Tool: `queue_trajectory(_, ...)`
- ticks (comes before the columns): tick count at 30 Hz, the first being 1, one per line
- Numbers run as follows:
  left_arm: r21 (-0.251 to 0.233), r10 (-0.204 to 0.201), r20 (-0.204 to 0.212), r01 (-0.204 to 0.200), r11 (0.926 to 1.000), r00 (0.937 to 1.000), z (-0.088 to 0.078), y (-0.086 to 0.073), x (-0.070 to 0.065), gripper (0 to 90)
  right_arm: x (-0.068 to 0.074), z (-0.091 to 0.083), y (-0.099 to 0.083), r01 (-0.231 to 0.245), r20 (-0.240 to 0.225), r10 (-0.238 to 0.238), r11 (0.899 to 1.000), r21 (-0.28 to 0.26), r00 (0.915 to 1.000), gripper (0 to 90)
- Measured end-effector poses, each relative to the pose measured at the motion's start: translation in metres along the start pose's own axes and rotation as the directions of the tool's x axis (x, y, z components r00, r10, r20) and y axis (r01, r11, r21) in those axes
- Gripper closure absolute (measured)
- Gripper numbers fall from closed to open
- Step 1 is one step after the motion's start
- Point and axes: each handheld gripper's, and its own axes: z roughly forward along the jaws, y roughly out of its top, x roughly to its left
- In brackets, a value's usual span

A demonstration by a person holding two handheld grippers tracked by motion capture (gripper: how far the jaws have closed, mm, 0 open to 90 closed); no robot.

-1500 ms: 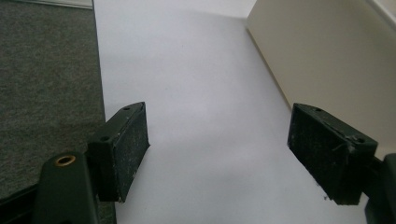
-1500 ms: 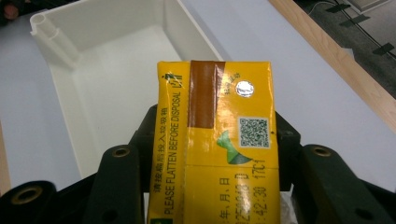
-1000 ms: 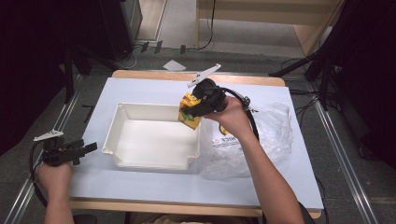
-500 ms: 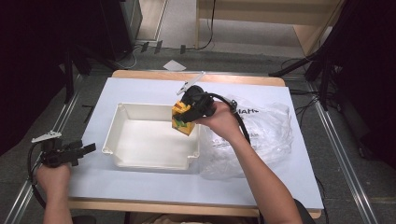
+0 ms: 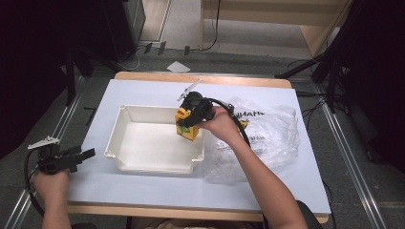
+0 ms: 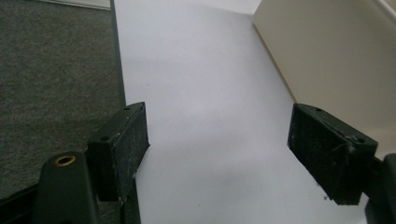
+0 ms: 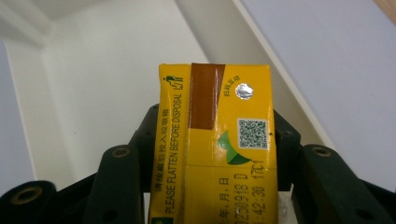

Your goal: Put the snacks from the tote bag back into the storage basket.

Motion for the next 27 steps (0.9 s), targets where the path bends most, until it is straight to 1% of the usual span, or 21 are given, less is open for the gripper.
queue_trajectory(1, 0.0, 0.0, 0.0, 0.0, 1.0, 1.0, 0.0, 0.0, 0.0, 21.6, 0.0, 0.0, 0.0, 0.0, 0.0, 0.0, 1.0, 0.0, 1.0, 53.3)
queue_trajectory(2, 0.0, -0.003, -0.003, 0.003, 1.0, 1.0, -0.001, -0.001, 0.0, 21.6, -0.002, 0.004, -0.001, -0.006, -0.01, 0.006, 1.0, 0.014, 0.9999, 53.3)
queue_trajectory(3, 0.0, -0.003, -0.003, 0.003, 1.0, 1.0, -0.001, -0.001, 0.0, 21.6, -0.002, 0.004, -0.001, -0.006, -0.01, 0.006, 1.0, 0.014, 0.9999, 53.3)
queue_trajectory(4, -0.001, -0.003, -0.005, 0.003, 1.0, 1.0, -0.002, -0.001, 0.0, 21.6, -0.005, 0.008, -0.002, -0.008, -0.013, 0.008, 1.0, 0.02, 0.9999, 53.2)
queue_trajectory(7, -0.002, -0.001, -0.006, 0.001, 1.0, 1.0, -0.003, -0.002, 0.0, 21.6, -0.006, 0.011, -0.002, -0.004, -0.003, 0.004, 0.999, 0.032, 1.0, 53.3)
queue_trajectory(8, -0.001, -0.003, -0.009, 0.003, 1.0, 1.0, -0.004, -0.003, 0.001, 21.6, -0.007, 0.014, -0.003, -0.004, 0.016, 0.004, 0.999, 0.037, 0.9999, 53.3)
queue_trajectory(11, 0.002, -0.003, -0.009, 0.003, 1.0, 1.0, -0.005, -0.003, 0.001, 21.6, -0.009, 0.018, -0.003, -0.015, 0.021, 0.014, 0.999, 0.045, 0.9997, 53.3)
queue_trajectory(15, -0.003, -0.007, -0.006, 0.007, 1.0, 1.0, -0.004, -0.004, 0.0, 21.6, -0.011, 0.022, -0.004, -0.016, 0.027, 0.014, 0.999, 0.049, 0.9995, 53.3)
queue_trajectory(16, 0.004, 0.001, -0.004, -0.001, 1.0, 1.0, -0.004, -0.003, -0.001, 21.6, -0.011, 0.023, -0.005, -0.019, 0.026, 0.017, 0.998, 0.061, 0.9995, 53.3)
queue_trajectory(18, 0.003, 0.001, 0.0, -0.001, 1.0, 1.0, -0.003, -0.003, -0.001, 21.5, -0.012, 0.024, -0.005, -0.014, 0.024, 0.012, 0.998, 0.059, 0.9996, 53.3)
queue_trajectory(21, 0.003, 0.005, 0.006, -0.005, 1.0, 1.0, -0.002, -0.003, -0.001, 21.6, -0.013, 0.024, -0.005, -0.021, 0.032, 0.019, 0.998, 0.055, 0.9993, 53.4)
queue_trajectory(22, 0.005, 0.009, 0.007, -0.009, 1.0, 0.9999, -0.002, -0.003, -0.001, 21.5, -0.014, 0.023, -0.006, -0.024, 0.043, 0.021, 0.998, 0.054, 0.9988, 53.3)
queue_trajectory(25, 0.007, 0.009, 0.01, -0.009, 0.9999, 0.9999, -0.002, -0.003, -0.002, 21.5, -0.015, 0.023, -0.006, -0.026, 0.048, 0.023, 0.998, 0.053, 0.9986, 53.1)
queue_trajectory(26, 0.008, 0.009, 0.009, -0.009, 0.9999, 0.9999, -0.002, -0.003, -0.002, 21.5, -0.017, 0.022, -0.007, -0.041, 0.049, 0.039, 0.998, 0.052, 0.998, 52.9)
queue_trajectory(27, 0.008, 0.009, 0.009, -0.009, 0.9999, 0.9999, -0.002, -0.003, -0.002, 21.5, -0.017, 0.022, -0.007, -0.041, 0.049, 0.039, 0.998, 0.052, 0.998, 52.9)
